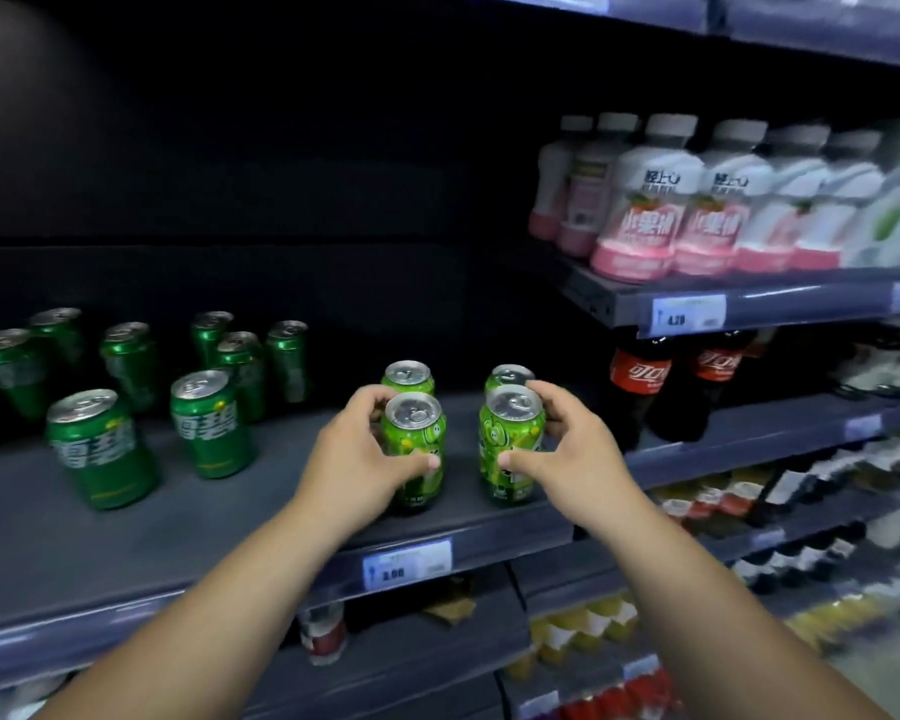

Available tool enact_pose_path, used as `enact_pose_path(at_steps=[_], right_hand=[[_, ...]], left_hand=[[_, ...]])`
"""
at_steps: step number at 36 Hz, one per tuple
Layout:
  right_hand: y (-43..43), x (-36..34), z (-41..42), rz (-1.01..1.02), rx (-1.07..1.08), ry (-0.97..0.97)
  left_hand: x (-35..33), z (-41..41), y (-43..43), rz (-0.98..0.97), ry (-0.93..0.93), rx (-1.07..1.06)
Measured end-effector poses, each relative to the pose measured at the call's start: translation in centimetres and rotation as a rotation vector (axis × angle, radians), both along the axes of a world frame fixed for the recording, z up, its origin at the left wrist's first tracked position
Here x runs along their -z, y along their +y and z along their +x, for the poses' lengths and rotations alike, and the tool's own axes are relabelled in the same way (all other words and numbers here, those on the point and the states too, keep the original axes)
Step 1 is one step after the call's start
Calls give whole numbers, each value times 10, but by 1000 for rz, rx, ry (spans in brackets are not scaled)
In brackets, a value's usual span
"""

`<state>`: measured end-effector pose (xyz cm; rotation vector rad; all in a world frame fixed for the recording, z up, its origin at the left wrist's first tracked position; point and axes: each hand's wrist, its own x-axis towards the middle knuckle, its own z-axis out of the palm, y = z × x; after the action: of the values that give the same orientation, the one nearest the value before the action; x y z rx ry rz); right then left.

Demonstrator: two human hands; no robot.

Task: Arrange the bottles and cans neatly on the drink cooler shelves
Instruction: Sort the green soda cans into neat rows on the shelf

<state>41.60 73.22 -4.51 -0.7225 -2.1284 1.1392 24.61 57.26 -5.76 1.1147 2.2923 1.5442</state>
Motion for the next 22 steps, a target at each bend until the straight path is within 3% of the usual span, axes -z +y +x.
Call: enact_pose_path(at_steps=[22], right_hand=[[37, 51, -9, -148, -316, -12]], left_hand=[[45, 19, 9, -175, -47, -47]])
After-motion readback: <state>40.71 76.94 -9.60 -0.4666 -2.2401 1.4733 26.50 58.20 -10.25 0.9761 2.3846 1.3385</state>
